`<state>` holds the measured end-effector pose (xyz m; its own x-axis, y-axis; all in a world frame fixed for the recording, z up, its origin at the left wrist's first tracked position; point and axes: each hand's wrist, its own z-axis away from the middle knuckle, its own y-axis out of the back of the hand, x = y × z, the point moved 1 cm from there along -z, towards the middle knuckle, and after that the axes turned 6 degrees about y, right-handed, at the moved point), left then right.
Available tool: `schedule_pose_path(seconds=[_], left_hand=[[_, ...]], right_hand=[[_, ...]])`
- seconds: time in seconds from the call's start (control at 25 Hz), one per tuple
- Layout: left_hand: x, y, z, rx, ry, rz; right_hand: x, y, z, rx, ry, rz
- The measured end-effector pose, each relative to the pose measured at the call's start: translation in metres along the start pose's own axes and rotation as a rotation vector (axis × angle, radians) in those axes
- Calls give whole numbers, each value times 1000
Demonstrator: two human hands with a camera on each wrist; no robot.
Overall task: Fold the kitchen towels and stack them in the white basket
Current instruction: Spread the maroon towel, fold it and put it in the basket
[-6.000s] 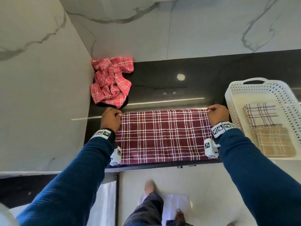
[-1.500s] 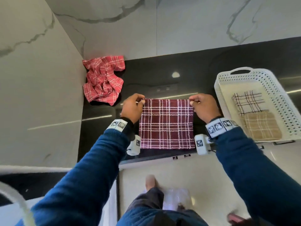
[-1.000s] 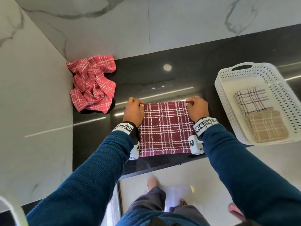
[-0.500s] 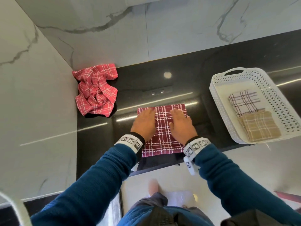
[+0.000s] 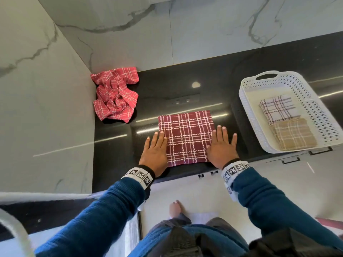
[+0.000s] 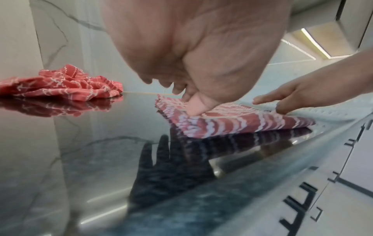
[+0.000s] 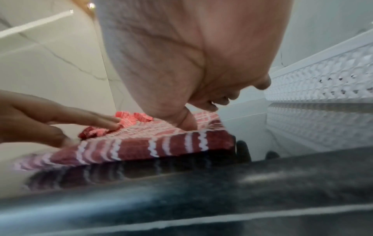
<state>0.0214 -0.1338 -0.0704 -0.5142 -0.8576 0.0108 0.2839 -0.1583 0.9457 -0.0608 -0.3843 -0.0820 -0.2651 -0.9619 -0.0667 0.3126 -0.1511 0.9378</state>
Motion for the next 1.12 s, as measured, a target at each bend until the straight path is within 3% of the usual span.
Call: schedule_pose_path(seconds=[0.04, 0.12, 0.2, 0.44, 0.56, 0.72, 0.84, 0.96, 1.04, 1.12], left_hand=[[14, 4, 5, 35, -8, 21], [39, 3, 8, 76, -25, 50], [52, -9, 14, 20, -26, 51], [46, -50, 53, 23, -12, -58], [51, -54, 65, 52, 8, -130], [55, -59, 89, 134, 13, 181], [54, -39, 114, 198, 93, 605], [49, -10, 130, 256, 241, 845], [48, 5, 122, 305, 300, 931], [47, 12, 101, 352, 344, 859]], right_hand=[[-9, 4, 5, 57, 10, -31], [-35, 2, 16, 108, 194, -101], [-44, -16, 27, 38, 328, -122], [17, -39, 49, -32, 438, 24], [38, -43, 62, 81, 487, 77], [59, -45, 81, 163, 561, -148], [73, -26, 98, 177, 491, -553], [74, 7, 109, 185, 380, -871], [66, 25, 101, 218, 330, -952], [54, 34, 82, 220, 232, -936]])
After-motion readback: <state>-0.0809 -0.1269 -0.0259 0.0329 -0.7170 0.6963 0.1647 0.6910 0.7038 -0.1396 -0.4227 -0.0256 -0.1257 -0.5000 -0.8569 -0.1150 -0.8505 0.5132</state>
